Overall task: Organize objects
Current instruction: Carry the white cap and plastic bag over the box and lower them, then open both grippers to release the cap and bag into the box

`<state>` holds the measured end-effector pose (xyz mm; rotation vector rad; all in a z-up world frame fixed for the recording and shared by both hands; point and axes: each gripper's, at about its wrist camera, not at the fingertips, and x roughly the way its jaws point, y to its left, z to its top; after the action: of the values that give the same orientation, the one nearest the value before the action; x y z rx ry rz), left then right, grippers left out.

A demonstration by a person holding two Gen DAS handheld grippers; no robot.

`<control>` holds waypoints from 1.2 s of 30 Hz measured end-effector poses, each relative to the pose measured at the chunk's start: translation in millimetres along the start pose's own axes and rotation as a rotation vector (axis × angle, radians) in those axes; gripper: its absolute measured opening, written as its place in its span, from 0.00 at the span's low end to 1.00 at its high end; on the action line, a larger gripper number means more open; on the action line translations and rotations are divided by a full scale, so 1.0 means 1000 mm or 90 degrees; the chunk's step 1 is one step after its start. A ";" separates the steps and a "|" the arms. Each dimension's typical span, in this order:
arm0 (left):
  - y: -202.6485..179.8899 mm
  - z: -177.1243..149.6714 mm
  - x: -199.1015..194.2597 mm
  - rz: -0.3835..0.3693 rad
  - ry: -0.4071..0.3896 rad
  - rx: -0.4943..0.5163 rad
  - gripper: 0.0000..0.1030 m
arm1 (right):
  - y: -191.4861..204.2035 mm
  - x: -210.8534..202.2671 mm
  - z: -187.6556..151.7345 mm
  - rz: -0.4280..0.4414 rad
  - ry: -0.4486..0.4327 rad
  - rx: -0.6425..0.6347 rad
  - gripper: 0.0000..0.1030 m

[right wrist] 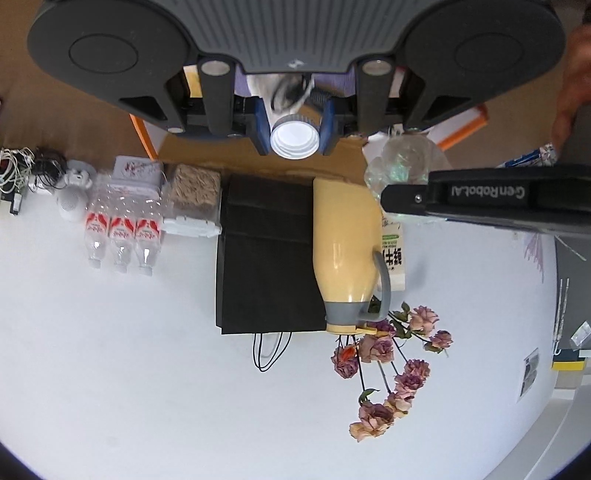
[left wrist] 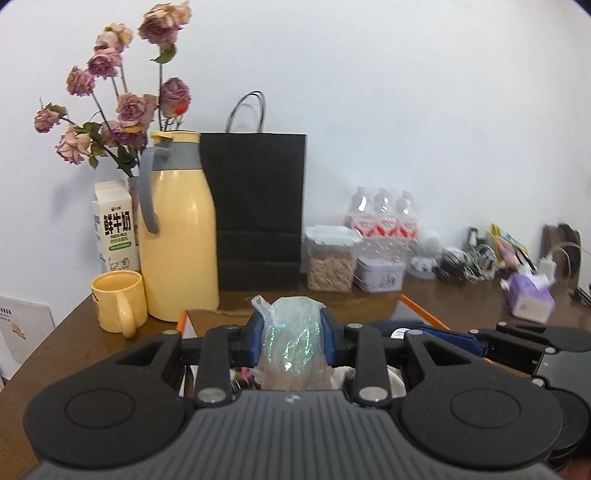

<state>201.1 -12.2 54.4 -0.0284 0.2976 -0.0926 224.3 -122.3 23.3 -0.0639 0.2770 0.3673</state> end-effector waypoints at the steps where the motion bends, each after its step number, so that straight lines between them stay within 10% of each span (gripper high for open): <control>1: 0.003 0.002 0.004 0.002 -0.002 -0.006 0.31 | 0.001 0.007 0.003 -0.001 0.001 0.001 0.26; 18: 0.018 -0.008 0.055 0.030 0.030 -0.033 0.32 | -0.010 0.064 -0.007 -0.032 0.039 0.041 0.27; 22: 0.015 -0.012 0.049 0.041 0.023 -0.013 0.54 | -0.008 0.061 -0.011 -0.043 0.050 0.035 0.28; 26: 0.013 -0.012 0.040 0.060 0.005 0.002 0.98 | -0.009 0.054 -0.015 -0.055 0.058 0.032 0.58; 30: 0.012 -0.011 0.032 0.069 -0.018 0.003 1.00 | -0.012 0.047 -0.014 -0.068 0.045 0.037 0.98; 36: 0.011 -0.010 0.028 0.074 -0.026 0.000 1.00 | -0.016 0.044 -0.013 -0.078 0.040 0.050 1.00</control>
<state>225.4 -4.1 36.5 -0.0128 0.2575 0.0235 266.0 -123.7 -1.2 -0.0150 0.3480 0.2332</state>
